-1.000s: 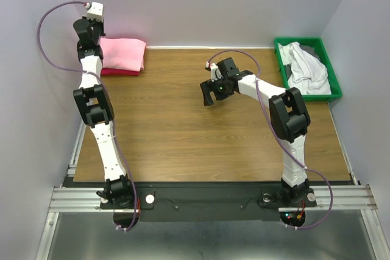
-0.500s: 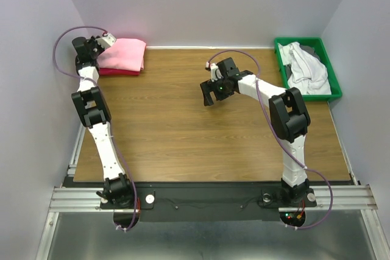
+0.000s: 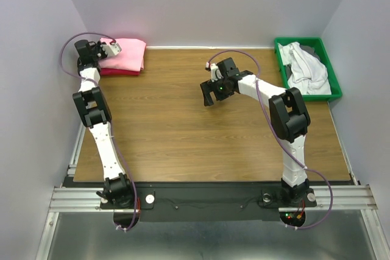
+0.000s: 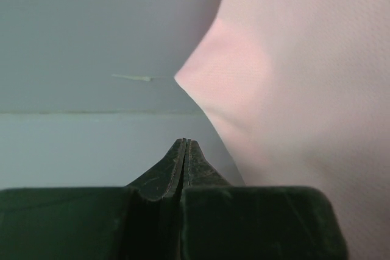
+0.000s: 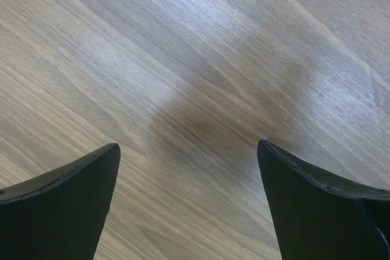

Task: Fold and stack the t-shirts
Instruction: Neatly place the folded tshirt to the corner

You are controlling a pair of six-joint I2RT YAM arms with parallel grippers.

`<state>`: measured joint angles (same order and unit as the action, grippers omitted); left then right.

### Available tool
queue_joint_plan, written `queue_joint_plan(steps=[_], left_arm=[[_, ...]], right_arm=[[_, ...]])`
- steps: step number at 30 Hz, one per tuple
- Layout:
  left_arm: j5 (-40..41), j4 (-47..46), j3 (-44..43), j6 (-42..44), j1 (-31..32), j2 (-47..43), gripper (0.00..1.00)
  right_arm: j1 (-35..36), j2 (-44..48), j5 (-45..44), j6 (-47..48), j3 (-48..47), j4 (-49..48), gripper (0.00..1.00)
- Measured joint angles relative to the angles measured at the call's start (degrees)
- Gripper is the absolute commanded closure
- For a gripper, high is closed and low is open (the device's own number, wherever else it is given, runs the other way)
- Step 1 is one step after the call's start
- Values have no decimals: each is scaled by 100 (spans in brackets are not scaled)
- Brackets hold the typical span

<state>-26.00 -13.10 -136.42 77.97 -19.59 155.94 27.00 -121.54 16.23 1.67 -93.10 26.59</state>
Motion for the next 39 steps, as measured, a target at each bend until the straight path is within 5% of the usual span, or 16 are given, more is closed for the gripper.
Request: queue_joint_plan(steps=[14, 30, 36, 39], left_arm=[[387, 343, 68, 962, -42, 258, 100], [964, 39, 697, 96, -103, -487, 87], [1003, -101, 1047, -149, -81, -1622, 73], [1062, -149, 1082, -407, -22, -2199, 50]], right_arm=[[0, 0, -83, 2, 31, 4, 0], [0, 188, -256, 111, 247, 37, 0], [0, 466, -385, 175, 297, 46, 0], [0, 612, -444, 195, 323, 39, 0]])
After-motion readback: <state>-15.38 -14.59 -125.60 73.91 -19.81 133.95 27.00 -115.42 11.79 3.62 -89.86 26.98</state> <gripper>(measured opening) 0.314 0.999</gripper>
